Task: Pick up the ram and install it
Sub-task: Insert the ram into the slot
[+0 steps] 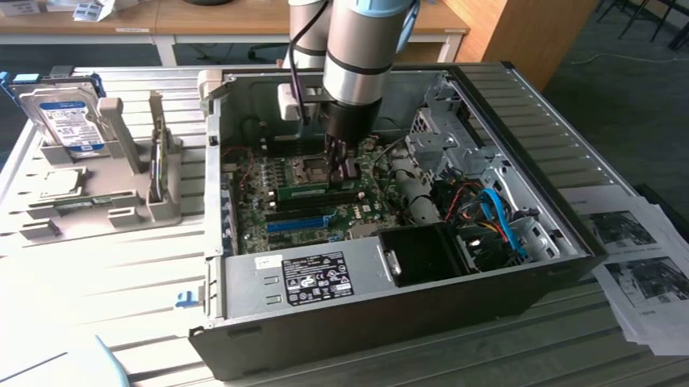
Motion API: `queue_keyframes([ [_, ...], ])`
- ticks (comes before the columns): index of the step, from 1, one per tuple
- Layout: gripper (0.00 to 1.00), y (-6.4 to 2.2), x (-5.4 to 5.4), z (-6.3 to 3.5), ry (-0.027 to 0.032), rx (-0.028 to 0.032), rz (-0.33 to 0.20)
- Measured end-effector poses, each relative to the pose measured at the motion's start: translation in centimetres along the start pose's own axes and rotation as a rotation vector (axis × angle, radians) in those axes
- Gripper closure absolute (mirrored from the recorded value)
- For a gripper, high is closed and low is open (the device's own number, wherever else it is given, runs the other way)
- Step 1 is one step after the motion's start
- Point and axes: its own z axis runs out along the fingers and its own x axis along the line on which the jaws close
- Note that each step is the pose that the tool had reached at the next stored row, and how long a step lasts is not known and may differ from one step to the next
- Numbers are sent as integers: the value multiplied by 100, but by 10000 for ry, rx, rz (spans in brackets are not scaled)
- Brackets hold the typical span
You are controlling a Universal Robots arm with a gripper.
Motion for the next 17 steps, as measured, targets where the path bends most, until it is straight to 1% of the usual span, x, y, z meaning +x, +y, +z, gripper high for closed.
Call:
queue_keyframes([
  [12, 89, 13, 1, 7, 2, 0, 0],
  [17, 89, 12, 5, 23, 0, 1, 1],
])
